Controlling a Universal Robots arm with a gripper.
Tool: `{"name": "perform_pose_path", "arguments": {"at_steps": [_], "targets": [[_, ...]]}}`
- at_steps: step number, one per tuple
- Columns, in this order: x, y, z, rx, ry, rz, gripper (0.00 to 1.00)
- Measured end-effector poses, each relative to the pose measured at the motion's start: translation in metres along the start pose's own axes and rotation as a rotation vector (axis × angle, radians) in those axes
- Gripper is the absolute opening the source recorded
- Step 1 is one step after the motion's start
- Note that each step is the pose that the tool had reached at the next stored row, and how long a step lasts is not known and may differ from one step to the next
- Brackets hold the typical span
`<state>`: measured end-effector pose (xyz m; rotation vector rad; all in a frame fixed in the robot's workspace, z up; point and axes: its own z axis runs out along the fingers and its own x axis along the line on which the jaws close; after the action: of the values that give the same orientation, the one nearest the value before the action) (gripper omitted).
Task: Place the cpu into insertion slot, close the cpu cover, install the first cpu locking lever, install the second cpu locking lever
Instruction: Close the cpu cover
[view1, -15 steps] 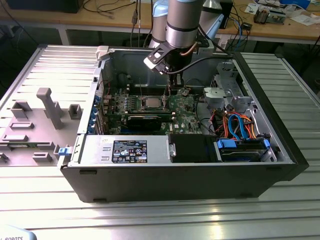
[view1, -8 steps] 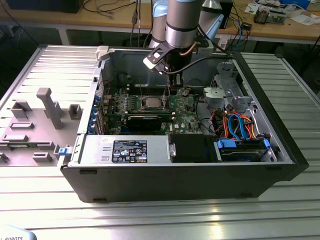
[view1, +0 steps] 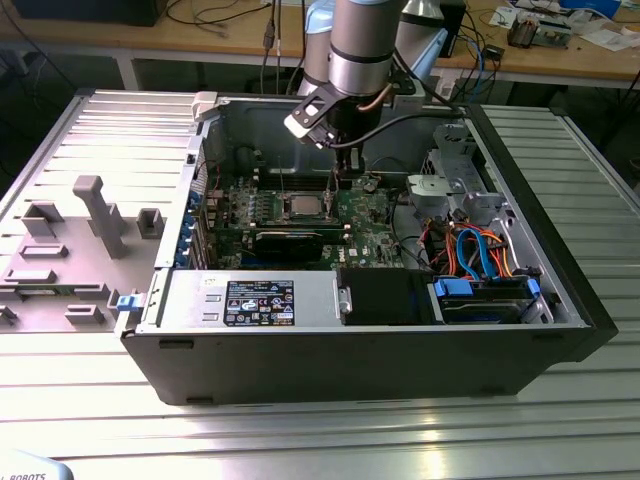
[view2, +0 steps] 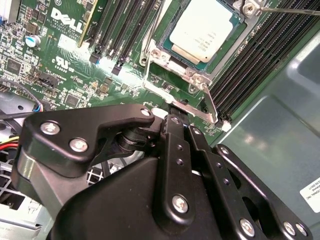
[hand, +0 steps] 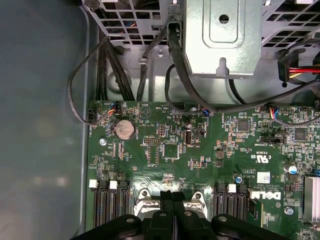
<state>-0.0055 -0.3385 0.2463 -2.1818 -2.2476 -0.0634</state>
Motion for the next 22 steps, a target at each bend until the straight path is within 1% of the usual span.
{"name": "perform_pose_path", "arguments": {"at_steps": [12,20,22], "targets": [[0.0001,-0.0031,-0.0001,0.0,0.0001,0.0,0.11],[0.0001,-0.0041,-0.0001,0.0,0.0,0.0,0.11],[0.0002,-0.0054,-0.0001,0.0,0.0001,0.0,0.11]]}}
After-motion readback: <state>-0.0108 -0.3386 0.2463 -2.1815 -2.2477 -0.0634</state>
